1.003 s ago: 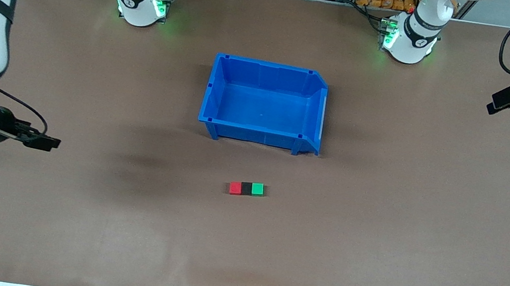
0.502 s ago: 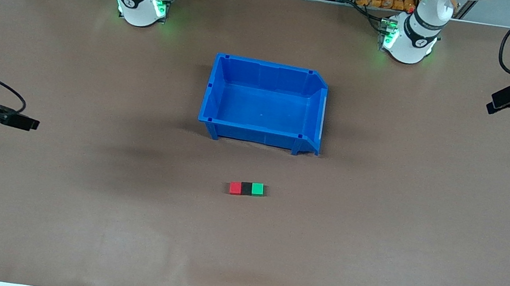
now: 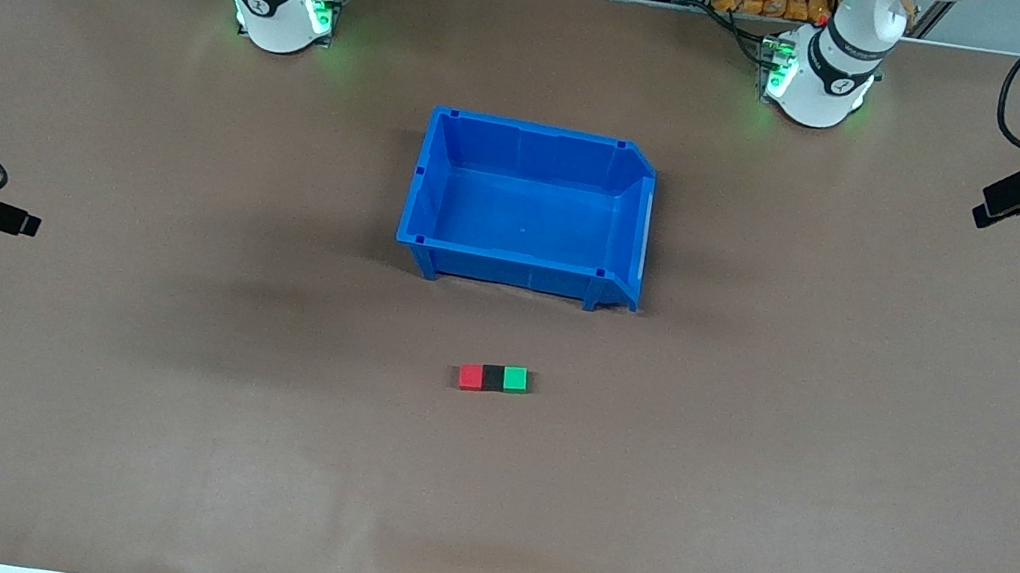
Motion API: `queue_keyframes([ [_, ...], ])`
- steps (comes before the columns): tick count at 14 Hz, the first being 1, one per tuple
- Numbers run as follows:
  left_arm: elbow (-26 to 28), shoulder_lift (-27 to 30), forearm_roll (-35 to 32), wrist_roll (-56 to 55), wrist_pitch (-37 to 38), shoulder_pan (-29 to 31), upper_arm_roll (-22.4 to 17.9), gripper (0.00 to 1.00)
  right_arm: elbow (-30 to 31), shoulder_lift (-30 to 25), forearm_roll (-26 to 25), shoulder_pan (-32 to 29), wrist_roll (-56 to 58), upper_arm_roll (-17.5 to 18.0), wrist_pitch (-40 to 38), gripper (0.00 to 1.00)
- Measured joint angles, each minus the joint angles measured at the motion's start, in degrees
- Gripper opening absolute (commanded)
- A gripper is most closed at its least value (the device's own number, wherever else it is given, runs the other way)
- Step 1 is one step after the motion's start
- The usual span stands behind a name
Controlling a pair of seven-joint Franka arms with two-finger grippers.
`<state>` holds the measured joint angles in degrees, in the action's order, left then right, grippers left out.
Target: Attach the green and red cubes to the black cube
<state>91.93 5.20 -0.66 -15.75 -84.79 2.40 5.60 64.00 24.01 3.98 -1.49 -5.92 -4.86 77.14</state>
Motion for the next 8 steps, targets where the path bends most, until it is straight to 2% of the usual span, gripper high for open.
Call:
queue_keyframes([
  [8,0.0,0.0,0.0,0.0,0.06,0.0,0.03,1.0,6.59,-8.13,-1.05,-0.73,4.58,-0.01,-0.14,1.0],
])
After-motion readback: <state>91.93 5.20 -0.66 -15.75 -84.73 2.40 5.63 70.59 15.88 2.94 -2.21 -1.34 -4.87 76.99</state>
